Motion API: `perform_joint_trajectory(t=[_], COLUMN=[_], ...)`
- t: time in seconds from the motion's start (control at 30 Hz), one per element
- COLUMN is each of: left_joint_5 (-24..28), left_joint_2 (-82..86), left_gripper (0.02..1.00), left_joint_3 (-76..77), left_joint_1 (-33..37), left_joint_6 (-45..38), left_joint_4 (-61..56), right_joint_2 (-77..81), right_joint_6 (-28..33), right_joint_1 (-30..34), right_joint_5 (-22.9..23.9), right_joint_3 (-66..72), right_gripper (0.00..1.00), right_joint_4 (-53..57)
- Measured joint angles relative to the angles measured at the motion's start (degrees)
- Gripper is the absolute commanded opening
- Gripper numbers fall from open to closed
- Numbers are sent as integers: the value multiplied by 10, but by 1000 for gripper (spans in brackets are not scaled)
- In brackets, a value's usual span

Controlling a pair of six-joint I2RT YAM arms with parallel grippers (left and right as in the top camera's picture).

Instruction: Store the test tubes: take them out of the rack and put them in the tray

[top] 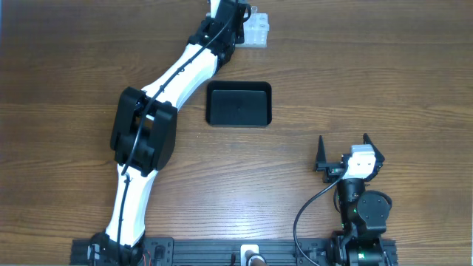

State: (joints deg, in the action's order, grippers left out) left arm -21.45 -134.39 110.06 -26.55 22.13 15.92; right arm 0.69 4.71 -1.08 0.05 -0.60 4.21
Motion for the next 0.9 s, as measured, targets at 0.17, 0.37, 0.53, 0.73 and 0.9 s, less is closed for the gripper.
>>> perform_joint_trajectory(t=[0.17,0.37,0.53,0.73,0.9], left_joint_5=[0,0,0,0,0], left_joint_2=[0,0,0,0,0], left_gripper=[389,332,283,279,196], left_joint_3=[0,0,0,0,0], left_joint_1=[0,3,7,7,6], left_joint_6=[0,1,2,2,2], left_joint_4=[0,-7,-7,-7,-7], right_joint_2=[0,0,0,0,0], right_joint_6=[0,1,0,0,0], right_joint_1=[0,0,0,0,0], right_joint_5=[0,0,0,0,0], right_joint_3=[0,0,0,0,0], right_gripper=[993,991,991,991,991], right_joint_4=[0,0,0,0,0])
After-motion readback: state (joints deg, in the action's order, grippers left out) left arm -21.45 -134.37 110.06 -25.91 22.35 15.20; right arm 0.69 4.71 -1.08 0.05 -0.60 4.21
